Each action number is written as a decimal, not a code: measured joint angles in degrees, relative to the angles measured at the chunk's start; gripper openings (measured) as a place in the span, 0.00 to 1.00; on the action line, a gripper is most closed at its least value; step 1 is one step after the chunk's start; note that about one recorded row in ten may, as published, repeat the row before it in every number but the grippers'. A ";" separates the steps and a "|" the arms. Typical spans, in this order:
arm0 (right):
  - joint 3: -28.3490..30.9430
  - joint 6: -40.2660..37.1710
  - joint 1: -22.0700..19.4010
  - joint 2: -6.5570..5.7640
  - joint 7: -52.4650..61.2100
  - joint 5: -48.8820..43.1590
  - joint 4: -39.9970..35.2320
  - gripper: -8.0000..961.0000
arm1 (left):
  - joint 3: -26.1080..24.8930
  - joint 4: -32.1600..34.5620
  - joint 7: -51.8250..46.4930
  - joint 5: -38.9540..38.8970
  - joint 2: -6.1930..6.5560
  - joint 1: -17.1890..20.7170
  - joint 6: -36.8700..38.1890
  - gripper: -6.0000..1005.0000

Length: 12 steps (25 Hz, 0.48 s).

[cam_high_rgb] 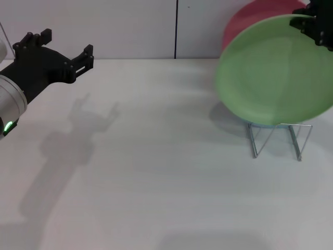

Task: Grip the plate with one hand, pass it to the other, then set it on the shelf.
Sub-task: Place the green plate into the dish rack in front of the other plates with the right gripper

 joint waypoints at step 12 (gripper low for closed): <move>0.16 -0.09 -1.08 -0.06 -0.62 -1.68 0.03 0.10 | 0.26 0.61 0.10 0.00 0.00 -0.91 -0.43 0.86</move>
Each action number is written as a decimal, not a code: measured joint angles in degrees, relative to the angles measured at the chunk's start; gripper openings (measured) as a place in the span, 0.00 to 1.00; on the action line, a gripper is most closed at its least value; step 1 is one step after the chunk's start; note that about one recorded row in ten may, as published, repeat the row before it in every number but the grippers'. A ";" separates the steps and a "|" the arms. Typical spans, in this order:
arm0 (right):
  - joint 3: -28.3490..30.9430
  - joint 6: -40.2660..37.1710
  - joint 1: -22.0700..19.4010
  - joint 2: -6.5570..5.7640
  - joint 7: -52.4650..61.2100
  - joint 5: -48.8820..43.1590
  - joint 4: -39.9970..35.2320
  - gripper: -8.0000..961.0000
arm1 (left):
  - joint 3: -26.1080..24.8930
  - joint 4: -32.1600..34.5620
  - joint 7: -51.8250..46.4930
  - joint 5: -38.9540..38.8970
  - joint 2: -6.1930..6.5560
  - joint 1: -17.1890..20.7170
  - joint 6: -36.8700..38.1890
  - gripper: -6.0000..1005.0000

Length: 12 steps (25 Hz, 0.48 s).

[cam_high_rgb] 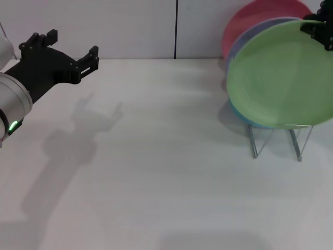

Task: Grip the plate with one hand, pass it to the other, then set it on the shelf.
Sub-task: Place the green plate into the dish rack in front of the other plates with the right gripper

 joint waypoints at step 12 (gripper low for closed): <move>-1.63 -0.34 -2.97 0.21 -0.47 -1.51 -0.09 0.12 | -0.12 1.98 -0.04 0.00 -0.01 -2.35 -0.02 0.86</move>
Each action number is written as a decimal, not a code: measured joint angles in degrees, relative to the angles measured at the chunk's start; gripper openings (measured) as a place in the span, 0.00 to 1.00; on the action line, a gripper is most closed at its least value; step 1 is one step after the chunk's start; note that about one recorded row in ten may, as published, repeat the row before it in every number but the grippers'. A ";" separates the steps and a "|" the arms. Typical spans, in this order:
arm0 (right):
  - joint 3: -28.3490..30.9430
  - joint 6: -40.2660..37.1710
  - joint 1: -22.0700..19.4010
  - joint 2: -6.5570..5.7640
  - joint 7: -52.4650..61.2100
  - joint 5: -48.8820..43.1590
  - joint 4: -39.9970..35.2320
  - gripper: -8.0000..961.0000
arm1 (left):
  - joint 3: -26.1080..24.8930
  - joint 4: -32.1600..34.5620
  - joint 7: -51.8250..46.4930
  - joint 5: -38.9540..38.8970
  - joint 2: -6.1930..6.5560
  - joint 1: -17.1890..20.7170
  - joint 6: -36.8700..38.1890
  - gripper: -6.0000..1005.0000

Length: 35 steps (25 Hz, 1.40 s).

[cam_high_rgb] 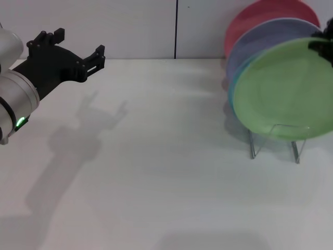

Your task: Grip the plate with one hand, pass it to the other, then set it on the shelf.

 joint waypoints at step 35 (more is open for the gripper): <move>-0.14 29.37 -14.33 0.06 4.58 35.11 2.92 0.86 | 3.41 7.69 1.12 1.79 0.02 -1.56 22.24 0.86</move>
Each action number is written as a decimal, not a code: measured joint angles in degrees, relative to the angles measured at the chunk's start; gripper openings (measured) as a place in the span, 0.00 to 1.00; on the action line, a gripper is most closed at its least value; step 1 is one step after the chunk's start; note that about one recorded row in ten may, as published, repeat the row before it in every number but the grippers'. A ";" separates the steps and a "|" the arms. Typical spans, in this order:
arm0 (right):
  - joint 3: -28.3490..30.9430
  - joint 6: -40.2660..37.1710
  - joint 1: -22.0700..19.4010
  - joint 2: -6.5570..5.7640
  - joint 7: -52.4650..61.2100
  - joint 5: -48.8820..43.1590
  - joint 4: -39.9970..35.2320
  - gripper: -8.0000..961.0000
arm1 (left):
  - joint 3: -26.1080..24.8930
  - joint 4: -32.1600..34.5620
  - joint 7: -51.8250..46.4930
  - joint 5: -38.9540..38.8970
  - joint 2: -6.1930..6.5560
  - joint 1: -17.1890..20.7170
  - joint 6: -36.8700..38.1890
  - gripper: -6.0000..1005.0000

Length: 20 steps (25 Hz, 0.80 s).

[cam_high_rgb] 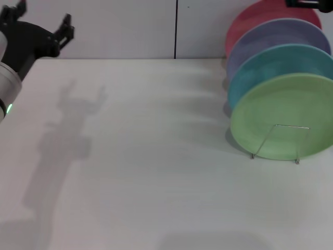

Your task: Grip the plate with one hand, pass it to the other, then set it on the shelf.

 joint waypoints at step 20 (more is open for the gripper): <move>11.60 -30.93 -6.76 -0.28 -83.92 106.47 89.33 0.86 | 5.97 57.54 -47.27 10.41 -0.19 -10.91 64.65 0.86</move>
